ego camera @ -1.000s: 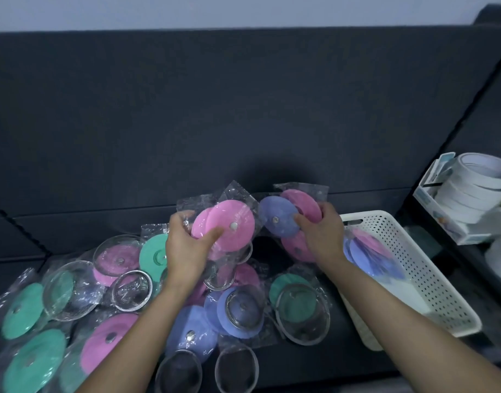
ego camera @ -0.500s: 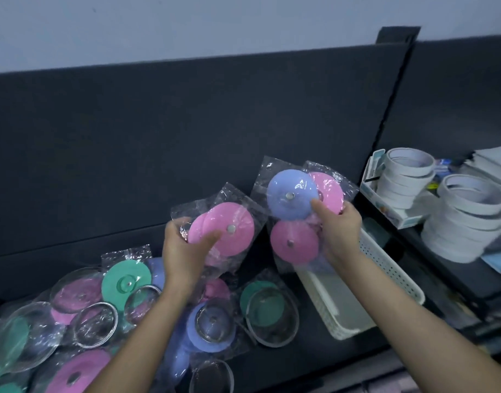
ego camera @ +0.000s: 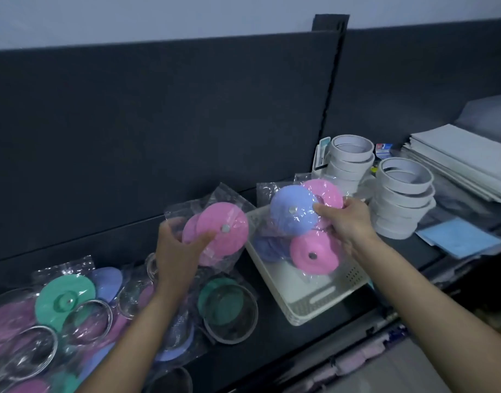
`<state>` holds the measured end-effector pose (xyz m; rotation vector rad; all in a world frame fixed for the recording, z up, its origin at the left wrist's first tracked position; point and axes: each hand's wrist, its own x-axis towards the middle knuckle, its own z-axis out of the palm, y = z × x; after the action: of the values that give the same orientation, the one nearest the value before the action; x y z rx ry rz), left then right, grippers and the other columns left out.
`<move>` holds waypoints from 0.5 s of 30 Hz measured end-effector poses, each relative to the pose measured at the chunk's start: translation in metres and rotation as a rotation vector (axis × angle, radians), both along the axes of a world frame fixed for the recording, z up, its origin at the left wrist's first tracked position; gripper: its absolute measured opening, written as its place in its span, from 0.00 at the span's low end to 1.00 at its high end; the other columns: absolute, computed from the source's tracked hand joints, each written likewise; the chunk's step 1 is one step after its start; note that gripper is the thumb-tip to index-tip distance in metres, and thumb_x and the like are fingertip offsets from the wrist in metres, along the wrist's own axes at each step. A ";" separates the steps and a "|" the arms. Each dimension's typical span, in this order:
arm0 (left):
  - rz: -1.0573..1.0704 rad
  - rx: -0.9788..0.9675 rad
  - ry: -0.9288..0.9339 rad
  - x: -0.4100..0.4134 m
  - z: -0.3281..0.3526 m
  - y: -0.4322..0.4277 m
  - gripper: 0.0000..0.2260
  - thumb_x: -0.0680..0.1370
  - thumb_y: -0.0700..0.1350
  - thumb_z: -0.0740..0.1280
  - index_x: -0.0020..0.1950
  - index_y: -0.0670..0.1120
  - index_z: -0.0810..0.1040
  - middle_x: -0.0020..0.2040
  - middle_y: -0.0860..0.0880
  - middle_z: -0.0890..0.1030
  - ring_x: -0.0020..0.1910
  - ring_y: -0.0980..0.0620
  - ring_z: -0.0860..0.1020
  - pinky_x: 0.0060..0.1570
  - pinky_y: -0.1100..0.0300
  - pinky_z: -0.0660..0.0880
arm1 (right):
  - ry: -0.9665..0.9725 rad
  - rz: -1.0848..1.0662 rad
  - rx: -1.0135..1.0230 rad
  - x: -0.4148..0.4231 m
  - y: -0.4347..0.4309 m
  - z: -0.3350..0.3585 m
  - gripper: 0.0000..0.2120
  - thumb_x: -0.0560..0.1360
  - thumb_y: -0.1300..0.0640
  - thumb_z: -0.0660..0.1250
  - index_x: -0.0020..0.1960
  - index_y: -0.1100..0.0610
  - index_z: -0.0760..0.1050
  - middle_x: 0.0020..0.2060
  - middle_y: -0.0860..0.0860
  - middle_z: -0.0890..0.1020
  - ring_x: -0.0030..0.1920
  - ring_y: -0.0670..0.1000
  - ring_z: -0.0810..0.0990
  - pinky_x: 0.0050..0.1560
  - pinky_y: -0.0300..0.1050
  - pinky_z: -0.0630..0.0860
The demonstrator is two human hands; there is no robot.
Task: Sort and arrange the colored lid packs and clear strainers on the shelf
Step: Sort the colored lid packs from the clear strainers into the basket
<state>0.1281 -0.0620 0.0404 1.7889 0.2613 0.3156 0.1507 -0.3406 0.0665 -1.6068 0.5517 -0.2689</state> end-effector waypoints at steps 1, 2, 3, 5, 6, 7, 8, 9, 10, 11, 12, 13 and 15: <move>-0.007 -0.001 0.003 0.000 -0.001 -0.003 0.25 0.66 0.48 0.78 0.59 0.48 0.70 0.55 0.50 0.75 0.51 0.50 0.76 0.42 0.60 0.73 | 0.026 0.030 0.039 -0.004 -0.001 -0.002 0.07 0.68 0.65 0.74 0.41 0.60 0.76 0.31 0.53 0.78 0.23 0.46 0.75 0.23 0.38 0.71; -0.010 0.000 0.010 0.000 -0.001 -0.005 0.26 0.67 0.48 0.78 0.59 0.48 0.70 0.55 0.49 0.75 0.51 0.50 0.76 0.43 0.59 0.74 | 0.053 0.069 0.090 -0.008 -0.002 -0.005 0.07 0.69 0.67 0.73 0.43 0.62 0.76 0.29 0.54 0.78 0.21 0.46 0.75 0.22 0.37 0.72; -0.012 0.003 0.019 0.000 -0.002 -0.008 0.26 0.67 0.48 0.78 0.60 0.48 0.70 0.56 0.49 0.75 0.52 0.49 0.76 0.44 0.58 0.74 | 0.093 0.110 0.114 -0.012 -0.002 -0.008 0.07 0.69 0.69 0.72 0.45 0.64 0.76 0.26 0.53 0.78 0.20 0.46 0.74 0.21 0.37 0.71; -0.011 0.011 0.032 0.000 -0.003 -0.011 0.26 0.67 0.48 0.77 0.60 0.49 0.69 0.56 0.49 0.75 0.52 0.49 0.76 0.43 0.59 0.73 | 0.190 0.205 0.101 -0.017 -0.004 -0.013 0.06 0.70 0.70 0.72 0.43 0.65 0.75 0.22 0.52 0.76 0.18 0.47 0.73 0.20 0.37 0.69; -0.011 0.018 0.034 0.000 -0.003 -0.012 0.26 0.67 0.48 0.77 0.59 0.49 0.69 0.56 0.49 0.75 0.52 0.49 0.76 0.42 0.60 0.73 | 0.232 0.258 0.095 -0.018 -0.004 -0.016 0.05 0.70 0.71 0.71 0.42 0.65 0.75 0.24 0.53 0.77 0.18 0.47 0.74 0.20 0.37 0.70; -0.012 0.024 0.035 0.000 -0.003 -0.013 0.25 0.67 0.48 0.77 0.59 0.49 0.69 0.56 0.49 0.75 0.52 0.49 0.76 0.43 0.59 0.74 | 0.272 0.308 0.077 -0.018 -0.004 -0.020 0.05 0.70 0.71 0.71 0.43 0.66 0.76 0.27 0.55 0.78 0.21 0.48 0.77 0.21 0.38 0.72; -0.015 0.028 0.041 0.001 -0.003 -0.013 0.25 0.67 0.48 0.78 0.58 0.50 0.69 0.55 0.48 0.75 0.52 0.48 0.76 0.46 0.56 0.75 | 0.314 0.350 0.022 -0.016 -0.005 -0.025 0.06 0.70 0.71 0.71 0.45 0.68 0.76 0.30 0.56 0.79 0.24 0.49 0.78 0.24 0.40 0.75; -0.017 0.028 0.047 0.001 -0.003 -0.014 0.25 0.67 0.48 0.78 0.57 0.50 0.69 0.55 0.48 0.75 0.52 0.48 0.77 0.48 0.52 0.76 | 0.355 0.385 -0.059 -0.012 -0.005 -0.030 0.08 0.70 0.69 0.72 0.46 0.68 0.76 0.33 0.56 0.79 0.27 0.50 0.78 0.27 0.41 0.76; -0.017 0.030 0.055 0.002 -0.003 -0.014 0.25 0.67 0.47 0.78 0.57 0.49 0.69 0.54 0.48 0.75 0.51 0.48 0.77 0.49 0.50 0.77 | 0.392 0.421 -0.154 -0.009 -0.004 -0.034 0.09 0.69 0.66 0.73 0.46 0.67 0.75 0.34 0.55 0.79 0.28 0.49 0.78 0.29 0.41 0.76; -0.015 0.032 0.059 0.002 -0.004 -0.015 0.25 0.67 0.47 0.78 0.58 0.48 0.69 0.53 0.49 0.75 0.51 0.48 0.77 0.50 0.49 0.78 | 0.413 0.446 -0.249 -0.004 -0.004 -0.037 0.09 0.69 0.65 0.74 0.43 0.64 0.74 0.34 0.55 0.78 0.28 0.48 0.77 0.28 0.40 0.75; -0.012 0.037 0.060 0.003 -0.004 -0.016 0.25 0.67 0.47 0.78 0.58 0.47 0.70 0.53 0.49 0.76 0.51 0.49 0.77 0.49 0.49 0.78 | 0.412 0.458 -0.330 0.000 -0.003 -0.040 0.10 0.70 0.64 0.74 0.41 0.61 0.72 0.33 0.53 0.77 0.27 0.46 0.76 0.27 0.37 0.75; -0.008 0.045 0.059 0.003 -0.004 -0.016 0.26 0.67 0.46 0.78 0.59 0.46 0.70 0.53 0.49 0.76 0.51 0.49 0.77 0.49 0.50 0.77 | 0.400 0.450 -0.405 0.003 -0.002 -0.043 0.11 0.70 0.63 0.74 0.39 0.59 0.71 0.33 0.52 0.77 0.27 0.45 0.77 0.25 0.37 0.74; -0.003 0.057 0.062 0.003 -0.004 -0.017 0.26 0.67 0.46 0.78 0.60 0.45 0.70 0.54 0.49 0.75 0.51 0.48 0.76 0.49 0.51 0.77 | 0.348 0.422 -0.547 0.009 -0.001 -0.049 0.11 0.71 0.61 0.74 0.39 0.57 0.71 0.33 0.48 0.75 0.28 0.45 0.78 0.27 0.38 0.75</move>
<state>0.1313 -0.0791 0.0367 1.8575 0.2961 0.2675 0.1596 -0.3411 0.0176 -2.2781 0.4016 0.2020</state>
